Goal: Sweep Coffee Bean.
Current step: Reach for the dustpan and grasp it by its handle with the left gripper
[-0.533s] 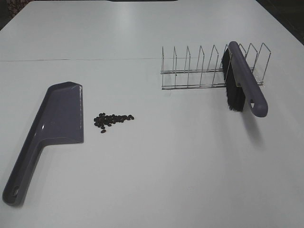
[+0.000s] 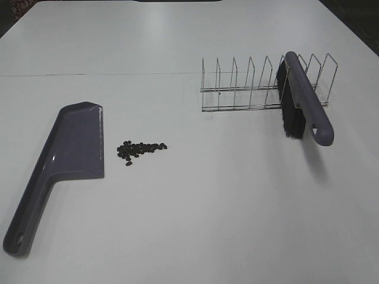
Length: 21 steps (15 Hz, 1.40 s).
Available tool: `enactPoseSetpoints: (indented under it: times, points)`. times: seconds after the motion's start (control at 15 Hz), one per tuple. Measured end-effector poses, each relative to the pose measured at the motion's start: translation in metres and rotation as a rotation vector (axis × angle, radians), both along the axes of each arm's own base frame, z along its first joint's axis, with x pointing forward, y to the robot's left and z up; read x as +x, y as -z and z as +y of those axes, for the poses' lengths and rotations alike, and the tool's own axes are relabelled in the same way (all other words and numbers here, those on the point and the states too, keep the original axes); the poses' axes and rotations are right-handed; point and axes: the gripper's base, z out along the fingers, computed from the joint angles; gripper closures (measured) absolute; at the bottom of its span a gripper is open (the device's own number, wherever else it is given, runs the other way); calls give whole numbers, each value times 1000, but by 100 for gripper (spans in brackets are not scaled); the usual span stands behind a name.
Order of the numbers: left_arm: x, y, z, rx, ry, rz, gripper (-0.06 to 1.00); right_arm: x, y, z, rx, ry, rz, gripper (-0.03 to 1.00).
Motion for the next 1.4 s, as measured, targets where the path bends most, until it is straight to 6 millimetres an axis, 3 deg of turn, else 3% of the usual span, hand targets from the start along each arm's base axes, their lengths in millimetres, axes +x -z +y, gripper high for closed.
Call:
enactPoseSetpoints:
  times: [1.4]
  points:
    - [0,0,0,-1,1,0,19,1,2,0,-2,1,6,22]
